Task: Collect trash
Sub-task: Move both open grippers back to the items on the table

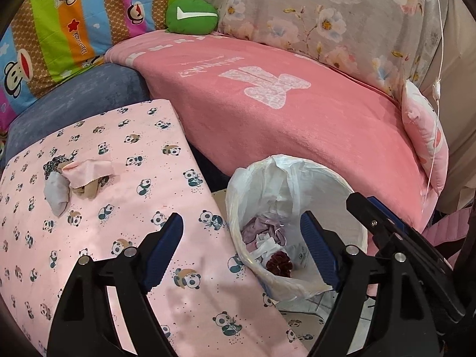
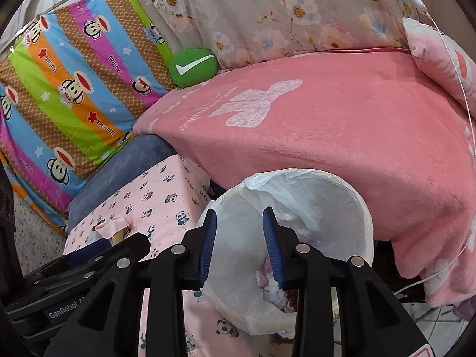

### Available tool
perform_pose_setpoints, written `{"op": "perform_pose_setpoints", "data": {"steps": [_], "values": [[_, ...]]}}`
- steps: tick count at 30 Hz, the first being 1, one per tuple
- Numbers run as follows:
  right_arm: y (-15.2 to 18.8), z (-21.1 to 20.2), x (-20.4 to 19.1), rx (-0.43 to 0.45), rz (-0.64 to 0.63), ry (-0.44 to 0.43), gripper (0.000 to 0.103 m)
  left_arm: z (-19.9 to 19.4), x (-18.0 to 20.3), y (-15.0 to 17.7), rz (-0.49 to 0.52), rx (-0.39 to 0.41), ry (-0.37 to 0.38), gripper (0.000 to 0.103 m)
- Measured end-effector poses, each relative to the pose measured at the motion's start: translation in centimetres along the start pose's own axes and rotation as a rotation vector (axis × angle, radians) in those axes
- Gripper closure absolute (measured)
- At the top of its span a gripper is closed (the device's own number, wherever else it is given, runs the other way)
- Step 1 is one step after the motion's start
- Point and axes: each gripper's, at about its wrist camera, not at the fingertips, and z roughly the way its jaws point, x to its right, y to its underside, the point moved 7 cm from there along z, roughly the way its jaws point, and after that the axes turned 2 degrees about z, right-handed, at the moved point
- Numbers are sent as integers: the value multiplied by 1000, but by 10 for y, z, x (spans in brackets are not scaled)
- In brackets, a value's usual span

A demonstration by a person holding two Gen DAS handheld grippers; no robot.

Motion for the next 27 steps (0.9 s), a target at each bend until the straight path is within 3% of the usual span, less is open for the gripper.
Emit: {"op": "perform_pose_setpoints", "data": {"steps": [11, 27], "values": [[13, -3, -59, -17, -90, -39, 69, -21, -53, 7, -76, 24, -34, 26], [49, 17, -162, -79, -225, -107, 63, -43, -169, 29, -219, 34, -157, 26]]}}
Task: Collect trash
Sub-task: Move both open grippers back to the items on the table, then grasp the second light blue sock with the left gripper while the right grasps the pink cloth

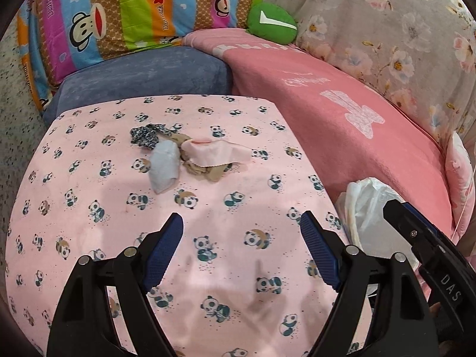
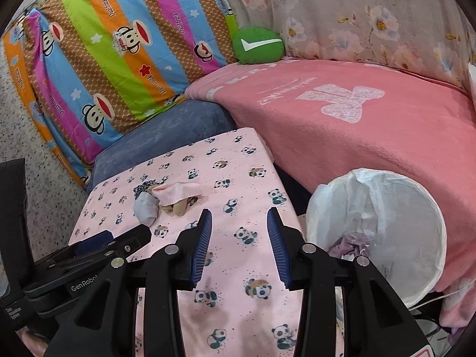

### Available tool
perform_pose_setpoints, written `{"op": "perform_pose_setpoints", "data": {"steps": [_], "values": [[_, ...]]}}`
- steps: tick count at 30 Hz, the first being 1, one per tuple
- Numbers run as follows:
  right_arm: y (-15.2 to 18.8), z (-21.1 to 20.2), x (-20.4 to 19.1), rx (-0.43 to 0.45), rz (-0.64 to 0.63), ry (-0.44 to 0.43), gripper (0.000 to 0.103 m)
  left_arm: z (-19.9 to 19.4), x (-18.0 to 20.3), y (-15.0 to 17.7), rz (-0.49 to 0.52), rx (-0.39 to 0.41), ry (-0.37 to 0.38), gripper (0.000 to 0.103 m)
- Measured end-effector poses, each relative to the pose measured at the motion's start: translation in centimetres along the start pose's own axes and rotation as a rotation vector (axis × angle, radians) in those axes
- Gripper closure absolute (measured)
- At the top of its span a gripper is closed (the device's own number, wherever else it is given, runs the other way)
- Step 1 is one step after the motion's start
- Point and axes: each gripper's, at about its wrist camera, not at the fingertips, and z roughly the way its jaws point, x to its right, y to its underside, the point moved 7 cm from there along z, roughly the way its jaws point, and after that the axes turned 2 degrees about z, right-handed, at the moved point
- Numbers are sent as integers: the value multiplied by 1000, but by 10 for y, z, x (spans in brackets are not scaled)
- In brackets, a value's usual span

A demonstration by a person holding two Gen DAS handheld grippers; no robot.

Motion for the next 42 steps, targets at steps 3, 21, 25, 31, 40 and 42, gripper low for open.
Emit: {"op": "perform_pose_setpoints", "data": {"steps": [3, 21, 25, 31, 40, 42], "values": [[2, 10, -17, -13, -13, -17, 63, 3, -22, 0, -15, -2, -30, 26], [-6, 113, -92, -106, -65, -46, 62, 60, -98, -18, -101, -59, -84, 26], [-7, 142, -97, -137, -49, -51, 62, 77, -107, -21, -110, -77, -77, 26], [-13, 189, -100, -169, -25, -43, 62, 97, -116, -32, -132, -81, -48, 26], [-3, 232, -99, -252, 16, -80, 84, 115, -114, -29, -138, -131, 47, 65], [-2, 230, -100, -254, 13, -97, 93, 113, -114, -26, -143, -132, 53, 69]]}}
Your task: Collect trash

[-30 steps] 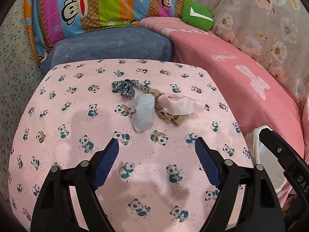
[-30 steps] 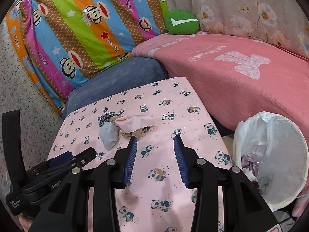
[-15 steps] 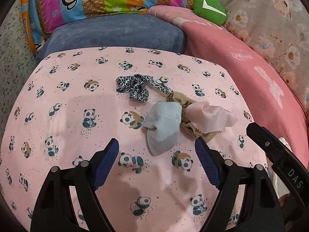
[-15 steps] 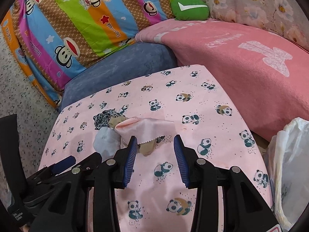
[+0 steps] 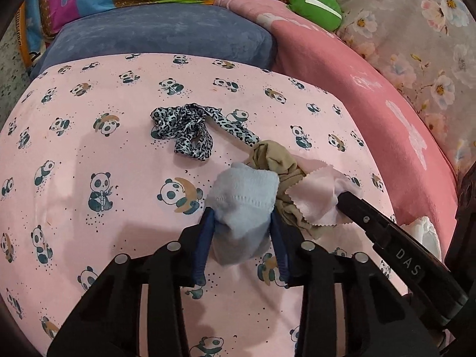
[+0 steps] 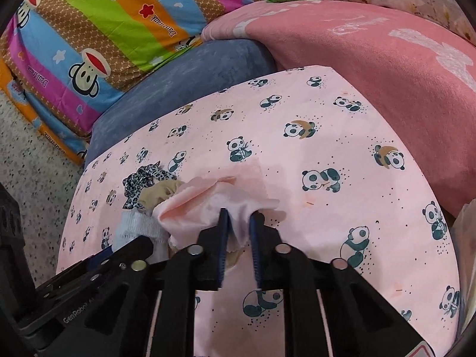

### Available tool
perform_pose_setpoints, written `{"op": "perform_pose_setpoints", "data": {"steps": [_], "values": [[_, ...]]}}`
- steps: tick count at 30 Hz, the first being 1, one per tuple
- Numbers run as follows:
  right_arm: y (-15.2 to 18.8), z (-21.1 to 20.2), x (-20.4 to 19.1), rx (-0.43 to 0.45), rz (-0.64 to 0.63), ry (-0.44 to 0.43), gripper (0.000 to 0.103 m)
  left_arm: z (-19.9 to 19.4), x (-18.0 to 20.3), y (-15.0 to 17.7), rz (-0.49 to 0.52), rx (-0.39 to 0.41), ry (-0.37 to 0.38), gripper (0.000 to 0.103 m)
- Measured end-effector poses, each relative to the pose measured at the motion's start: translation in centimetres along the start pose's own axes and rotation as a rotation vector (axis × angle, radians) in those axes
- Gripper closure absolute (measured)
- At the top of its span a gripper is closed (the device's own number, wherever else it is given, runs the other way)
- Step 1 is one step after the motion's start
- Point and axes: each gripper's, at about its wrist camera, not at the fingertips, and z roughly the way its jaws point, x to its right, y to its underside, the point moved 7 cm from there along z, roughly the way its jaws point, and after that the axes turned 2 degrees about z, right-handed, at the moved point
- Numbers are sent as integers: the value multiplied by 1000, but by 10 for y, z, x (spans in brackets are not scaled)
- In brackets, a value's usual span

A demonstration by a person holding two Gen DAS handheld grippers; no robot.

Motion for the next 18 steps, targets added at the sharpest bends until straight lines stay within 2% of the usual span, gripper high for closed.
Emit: {"op": "perform_pose_setpoints", "data": {"steps": [3, 6, 16, 18], "values": [[3, -9, -2, 18, -1, -15, 96, -8, 3, 5, 1, 4, -1, 78], [6, -22, -6, 42, -7, -30, 96, -23, 9, 10, 2, 15, -5, 78], [6, -111, -5, 156, -5, -86, 96, -78, 55, 18, 50, 82, 2, 78], [6, -122, -2, 157, 4, -101, 96, -88, 65, 22, 60, 90, 3, 78]]}}
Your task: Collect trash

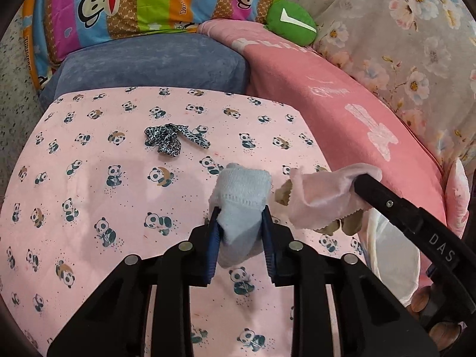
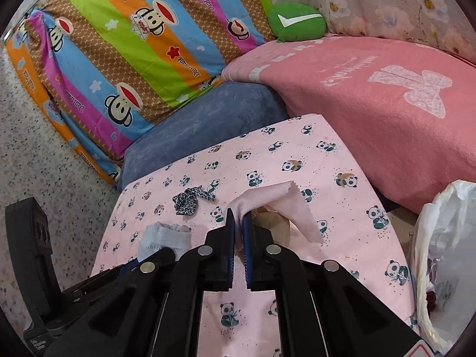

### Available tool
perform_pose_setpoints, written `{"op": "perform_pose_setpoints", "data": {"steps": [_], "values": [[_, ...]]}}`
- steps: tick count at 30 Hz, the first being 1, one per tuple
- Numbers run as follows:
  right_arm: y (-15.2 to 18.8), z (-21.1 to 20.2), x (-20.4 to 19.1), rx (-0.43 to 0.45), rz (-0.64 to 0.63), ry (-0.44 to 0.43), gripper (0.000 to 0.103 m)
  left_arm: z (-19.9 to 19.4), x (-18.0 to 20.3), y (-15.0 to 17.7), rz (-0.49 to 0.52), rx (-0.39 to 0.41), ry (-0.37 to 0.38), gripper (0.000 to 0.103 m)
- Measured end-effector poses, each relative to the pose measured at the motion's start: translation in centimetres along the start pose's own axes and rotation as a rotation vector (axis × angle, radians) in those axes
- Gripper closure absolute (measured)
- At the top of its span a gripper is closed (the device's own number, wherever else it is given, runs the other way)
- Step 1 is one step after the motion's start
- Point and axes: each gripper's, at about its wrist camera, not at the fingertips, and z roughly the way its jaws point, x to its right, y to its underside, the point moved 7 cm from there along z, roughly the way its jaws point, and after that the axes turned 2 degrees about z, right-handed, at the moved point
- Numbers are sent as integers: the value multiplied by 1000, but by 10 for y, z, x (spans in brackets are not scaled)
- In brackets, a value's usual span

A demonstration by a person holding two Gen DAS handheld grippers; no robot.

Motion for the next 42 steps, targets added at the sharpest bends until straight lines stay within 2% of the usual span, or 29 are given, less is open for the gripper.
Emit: {"op": "perform_pose_setpoints", "data": {"steps": [4, 10, 11, 15, 17, 20, 25, 30, 31, 32, 33, 42], "values": [[12, -22, 5, -14, -7, -13, 96, -15, 13, 11, 12, 12, 4, 78], [61, -41, 25, -101, 6, -10, 95, -21, 23, 39, 24, -7, 3, 78], [74, -44, 30, -115, 11, 0, 91, -21, 24, 43, 30, -10, 1, 78], [100, -52, 45, -128, 23, 39, 86, -23, 31, 58, 38, -23, 2, 78], [107, -59, 53, -119, 42, 48, 75, -23, 34, 62, 38, -28, 4, 78], [109, -70, 65, -87, 68, 60, 63, -22, 39, 67, 40, -32, 6, 78], [107, -71, 75, -61, 82, 62, 63, -21, 44, 70, 45, -35, 5, 78], [101, -61, 81, -85, 73, 76, 65, -19, 46, 71, 50, -37, 3, 78], [102, -59, 81, -97, 67, 76, 72, -19, 47, 71, 52, -38, 3, 78], [101, -59, 81, -101, 65, 76, 88, -20, 47, 72, 53, -38, 2, 78], [101, -59, 81, -106, 60, 77, 96, -20, 47, 72, 54, -38, 1, 78], [76, -89, 70, -18, 47, 23, 97, -26, 60, 67, 69, -23, 4, 78]]}}
